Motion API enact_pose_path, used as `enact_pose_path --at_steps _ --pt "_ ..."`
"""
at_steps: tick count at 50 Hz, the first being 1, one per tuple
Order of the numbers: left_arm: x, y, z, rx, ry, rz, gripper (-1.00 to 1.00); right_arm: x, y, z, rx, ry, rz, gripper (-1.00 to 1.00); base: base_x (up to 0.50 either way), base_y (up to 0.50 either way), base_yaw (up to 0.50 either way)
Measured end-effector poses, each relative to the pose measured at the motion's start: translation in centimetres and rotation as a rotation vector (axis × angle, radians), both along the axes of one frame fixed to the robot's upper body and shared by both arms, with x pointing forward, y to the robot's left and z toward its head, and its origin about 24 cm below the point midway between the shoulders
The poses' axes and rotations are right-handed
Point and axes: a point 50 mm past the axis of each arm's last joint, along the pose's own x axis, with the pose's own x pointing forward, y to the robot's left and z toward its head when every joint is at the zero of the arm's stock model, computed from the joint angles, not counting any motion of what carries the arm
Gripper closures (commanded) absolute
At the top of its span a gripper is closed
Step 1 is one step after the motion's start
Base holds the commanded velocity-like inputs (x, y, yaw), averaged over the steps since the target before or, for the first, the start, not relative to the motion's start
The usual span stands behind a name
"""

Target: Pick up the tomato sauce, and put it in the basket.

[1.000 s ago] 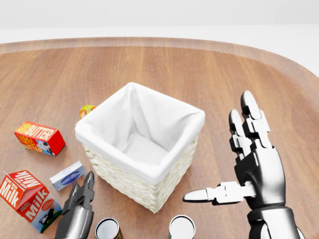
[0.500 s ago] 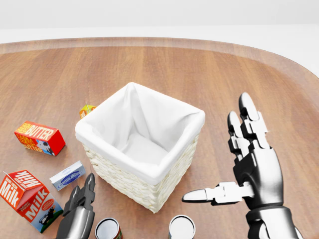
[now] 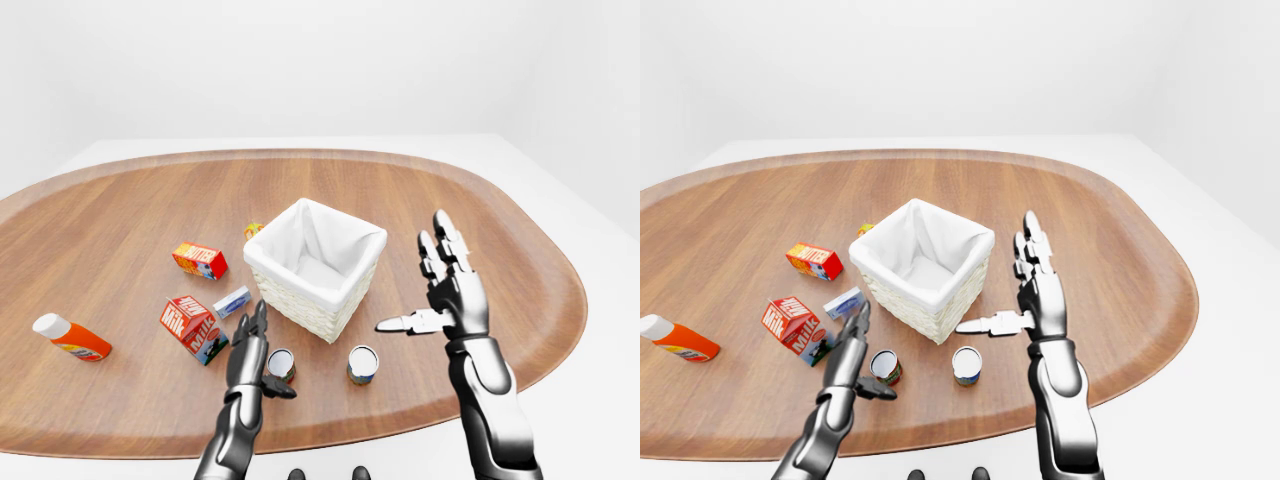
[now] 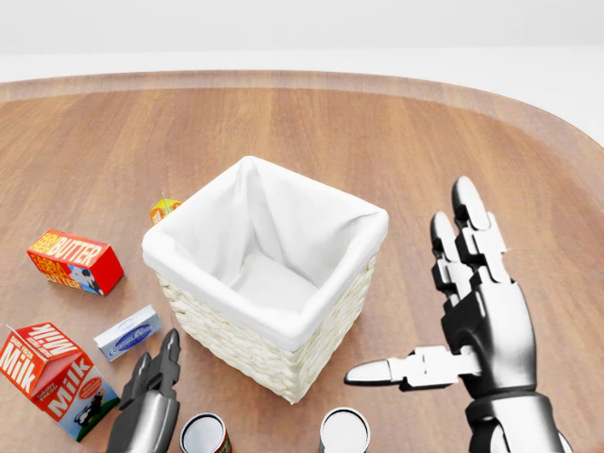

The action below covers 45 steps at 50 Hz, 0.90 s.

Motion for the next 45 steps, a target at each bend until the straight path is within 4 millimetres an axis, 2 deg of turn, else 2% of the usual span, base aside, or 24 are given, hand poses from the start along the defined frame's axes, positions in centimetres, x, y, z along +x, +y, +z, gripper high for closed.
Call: enact_pose_path --at_steps 45 --pt "0.7 0.2 -1.4 0.049 0.039 0.020 -1.00 0.0 0.0 0.2 0.001 -0.007 0.000 -1.00 0.00 0.00 0.00"
